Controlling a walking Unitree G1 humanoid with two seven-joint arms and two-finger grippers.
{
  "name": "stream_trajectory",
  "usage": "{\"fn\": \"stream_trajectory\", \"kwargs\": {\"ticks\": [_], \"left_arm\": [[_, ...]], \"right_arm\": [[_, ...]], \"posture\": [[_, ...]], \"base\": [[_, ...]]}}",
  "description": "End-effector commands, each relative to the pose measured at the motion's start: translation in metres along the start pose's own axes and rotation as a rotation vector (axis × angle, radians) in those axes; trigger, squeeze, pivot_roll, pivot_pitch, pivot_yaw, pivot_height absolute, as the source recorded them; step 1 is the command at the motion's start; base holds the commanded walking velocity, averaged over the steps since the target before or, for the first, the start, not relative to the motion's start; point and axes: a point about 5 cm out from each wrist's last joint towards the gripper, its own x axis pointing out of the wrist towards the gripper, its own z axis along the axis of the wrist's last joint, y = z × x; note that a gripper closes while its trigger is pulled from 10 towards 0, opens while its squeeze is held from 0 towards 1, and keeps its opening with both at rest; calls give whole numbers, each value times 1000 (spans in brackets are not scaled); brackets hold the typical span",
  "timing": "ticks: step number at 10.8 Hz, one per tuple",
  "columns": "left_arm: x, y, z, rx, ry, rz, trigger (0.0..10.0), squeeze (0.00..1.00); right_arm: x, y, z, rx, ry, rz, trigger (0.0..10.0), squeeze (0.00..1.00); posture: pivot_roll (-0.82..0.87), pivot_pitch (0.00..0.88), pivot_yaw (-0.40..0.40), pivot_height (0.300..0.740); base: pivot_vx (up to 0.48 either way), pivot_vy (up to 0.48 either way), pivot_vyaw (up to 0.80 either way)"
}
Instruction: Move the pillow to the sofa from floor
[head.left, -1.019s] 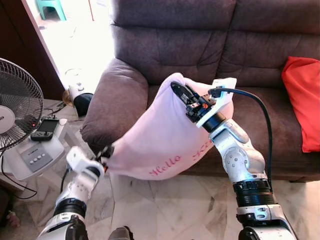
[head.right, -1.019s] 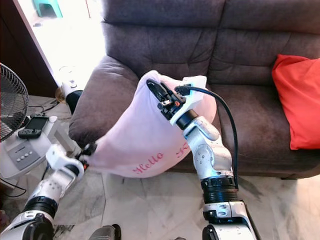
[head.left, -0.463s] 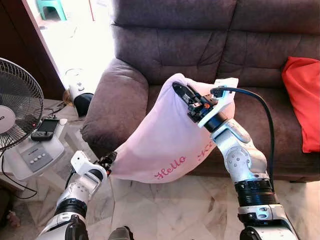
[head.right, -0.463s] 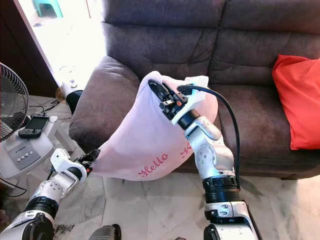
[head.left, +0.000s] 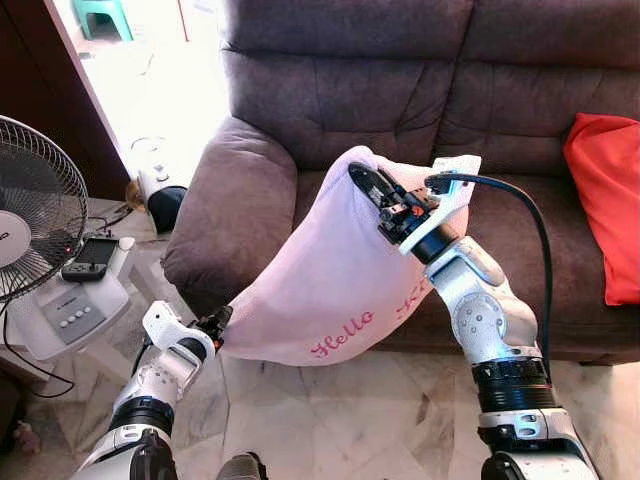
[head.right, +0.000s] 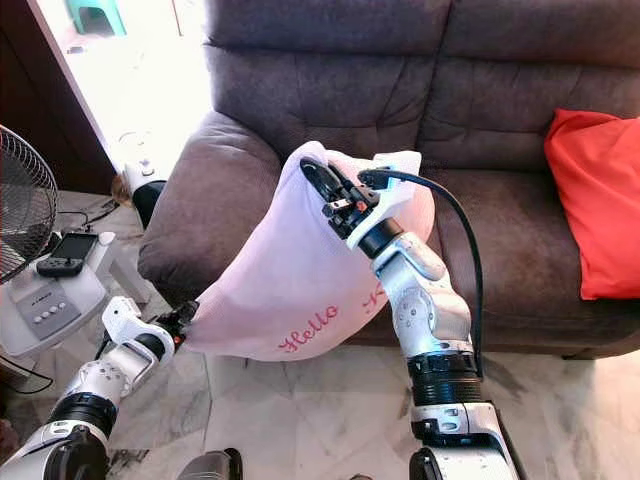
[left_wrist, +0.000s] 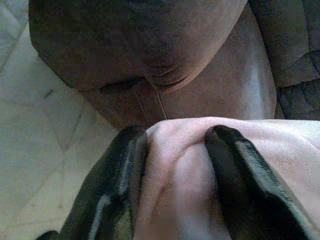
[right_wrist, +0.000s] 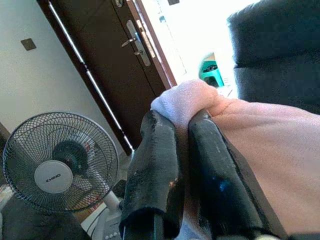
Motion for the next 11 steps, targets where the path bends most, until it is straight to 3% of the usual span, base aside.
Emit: {"fn": "stream_trajectory", "kwargs": {"ticks": [1, 11], "left_arm": [[0, 2, -5, 1, 32, 17, 0, 0], [1, -9, -8, 39, 50, -80, 0, 0]], "right_arm": [[8, 11, 34, -49, -142, 64, 10000, 0], [4, 4, 25, -44, -119, 17, 10000, 0]], "posture": [[56, 60, -59, 740], [60, 46, -55, 740]], "base": [[0, 0, 0], [0, 0, 0]]}}
